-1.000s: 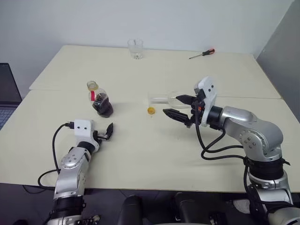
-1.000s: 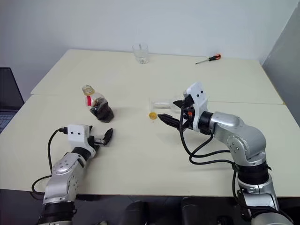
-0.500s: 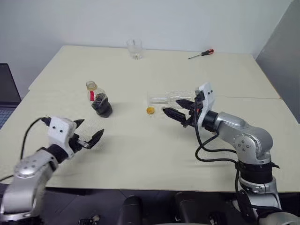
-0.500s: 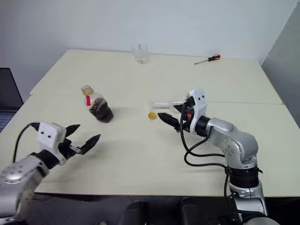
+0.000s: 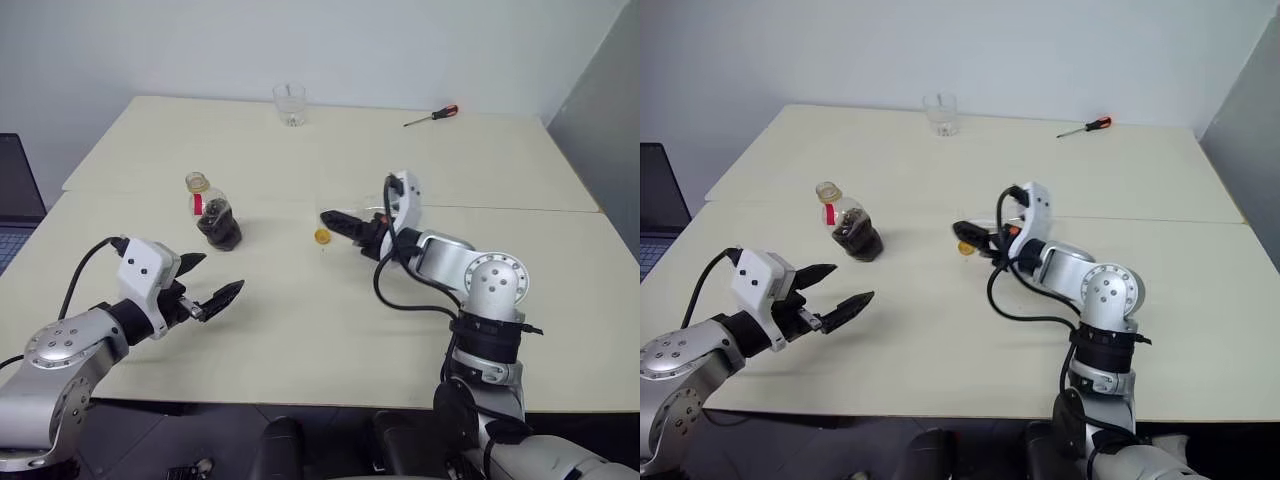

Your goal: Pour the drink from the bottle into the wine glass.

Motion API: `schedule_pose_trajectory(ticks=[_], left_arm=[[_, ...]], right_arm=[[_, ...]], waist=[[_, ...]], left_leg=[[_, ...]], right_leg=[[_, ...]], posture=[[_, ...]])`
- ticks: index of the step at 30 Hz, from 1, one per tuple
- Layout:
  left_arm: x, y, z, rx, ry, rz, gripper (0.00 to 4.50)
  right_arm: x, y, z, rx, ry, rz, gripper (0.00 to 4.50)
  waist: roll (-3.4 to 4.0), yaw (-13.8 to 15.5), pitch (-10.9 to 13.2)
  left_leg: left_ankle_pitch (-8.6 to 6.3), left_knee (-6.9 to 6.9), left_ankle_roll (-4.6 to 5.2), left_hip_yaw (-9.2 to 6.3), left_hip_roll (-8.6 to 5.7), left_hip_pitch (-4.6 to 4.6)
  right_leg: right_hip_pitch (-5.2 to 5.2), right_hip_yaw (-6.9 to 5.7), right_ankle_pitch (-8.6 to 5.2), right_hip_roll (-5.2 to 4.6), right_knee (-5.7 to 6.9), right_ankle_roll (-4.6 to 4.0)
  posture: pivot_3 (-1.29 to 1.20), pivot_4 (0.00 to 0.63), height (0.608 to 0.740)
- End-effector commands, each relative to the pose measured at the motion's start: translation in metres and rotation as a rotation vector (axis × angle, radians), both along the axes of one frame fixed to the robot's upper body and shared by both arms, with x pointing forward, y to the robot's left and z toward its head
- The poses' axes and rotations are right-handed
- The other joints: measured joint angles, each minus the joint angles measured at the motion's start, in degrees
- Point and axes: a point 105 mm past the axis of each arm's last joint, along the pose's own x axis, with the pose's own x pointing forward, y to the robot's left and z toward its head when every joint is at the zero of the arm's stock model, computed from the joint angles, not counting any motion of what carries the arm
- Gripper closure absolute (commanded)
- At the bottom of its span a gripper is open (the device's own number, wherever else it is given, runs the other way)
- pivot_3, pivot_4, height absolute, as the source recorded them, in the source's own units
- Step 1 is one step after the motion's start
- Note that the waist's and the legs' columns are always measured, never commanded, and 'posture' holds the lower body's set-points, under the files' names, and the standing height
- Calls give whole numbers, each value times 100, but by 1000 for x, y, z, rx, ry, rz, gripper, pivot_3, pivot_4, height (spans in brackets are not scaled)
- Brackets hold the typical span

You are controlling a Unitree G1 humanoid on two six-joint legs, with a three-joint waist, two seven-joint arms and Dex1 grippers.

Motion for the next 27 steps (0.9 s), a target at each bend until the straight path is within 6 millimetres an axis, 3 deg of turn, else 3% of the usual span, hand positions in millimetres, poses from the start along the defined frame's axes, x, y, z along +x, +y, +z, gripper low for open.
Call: schedule_pose_trajectory(ticks=[1, 6, 15, 22, 27], left_arm=[[5, -6, 7, 14, -49, -17, 21], [13, -10, 4, 17, -63, -26, 21], [21, -19, 4, 11, -78, -65, 21], [28, -24, 0, 5, -76, -89, 21], [30, -27, -2, 2, -74, -99, 21]], right_arm=[[5, 23, 17, 98, 25, -26, 0], [11, 38, 4, 235, 209, -99, 0], [12, 47, 15, 353, 280, -77, 0], [-3, 75, 16, 332, 271, 36, 0], [1, 82, 10, 317, 290, 35, 0]], waist=[[1, -8, 1], [1, -39, 1], [2, -99, 2], [3, -104, 2], [3, -102, 2]], left_leg=[[0, 0, 0, 2, -1, 0], [0, -1, 0, 4, -3, 0], [0, -8, 1, -9, -2, 0], [0, -9, 1, -27, 0, -1], [0, -9, 1, -32, 2, -1]], right_leg=[[-1, 3, 0, 0, 0, 0], [0, 4, 0, 0, -1, 0], [-2, 4, -1, 13, 0, 0], [-1, 6, -4, 21, -1, 1], [-1, 6, -4, 20, -1, 2]], posture=[[0, 150, 740], [0, 150, 740], [0, 150, 740], [0, 150, 740], [0, 150, 740]])
